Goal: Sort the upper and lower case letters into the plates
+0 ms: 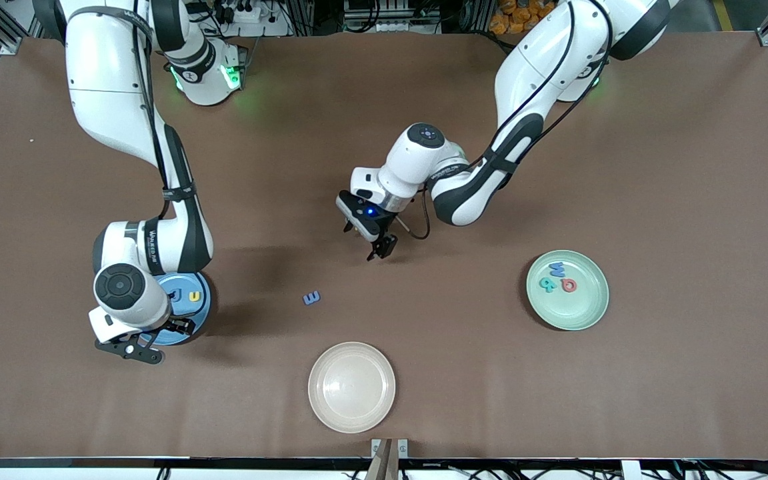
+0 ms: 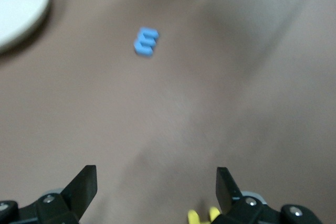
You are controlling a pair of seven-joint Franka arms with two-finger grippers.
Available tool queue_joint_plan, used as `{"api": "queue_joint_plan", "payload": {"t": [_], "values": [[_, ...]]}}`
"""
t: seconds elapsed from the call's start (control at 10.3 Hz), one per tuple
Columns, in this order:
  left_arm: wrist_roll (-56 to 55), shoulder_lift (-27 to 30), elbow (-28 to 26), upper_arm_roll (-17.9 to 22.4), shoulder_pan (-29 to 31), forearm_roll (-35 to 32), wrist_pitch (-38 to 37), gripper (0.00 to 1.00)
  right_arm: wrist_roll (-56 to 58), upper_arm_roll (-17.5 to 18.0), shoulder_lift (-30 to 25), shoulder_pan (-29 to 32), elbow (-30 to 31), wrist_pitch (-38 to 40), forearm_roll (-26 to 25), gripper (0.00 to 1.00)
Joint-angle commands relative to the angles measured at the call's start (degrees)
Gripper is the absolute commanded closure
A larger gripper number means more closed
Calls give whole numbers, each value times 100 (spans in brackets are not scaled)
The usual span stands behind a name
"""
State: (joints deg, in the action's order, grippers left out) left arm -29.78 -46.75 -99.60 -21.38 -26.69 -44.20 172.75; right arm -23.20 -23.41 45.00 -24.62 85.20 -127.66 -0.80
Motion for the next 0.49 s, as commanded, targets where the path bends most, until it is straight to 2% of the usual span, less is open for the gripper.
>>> {"api": "queue_joint_plan", "payload": {"t": [0.0,0.39], "values": [[-361,157,-445,-6,76,-195,153,0,61,47,-62,27,58,30,1,0],[-670,114,-490,11,-64,-291,136,0,158,47,-18,27,58,30,1,0]]}}
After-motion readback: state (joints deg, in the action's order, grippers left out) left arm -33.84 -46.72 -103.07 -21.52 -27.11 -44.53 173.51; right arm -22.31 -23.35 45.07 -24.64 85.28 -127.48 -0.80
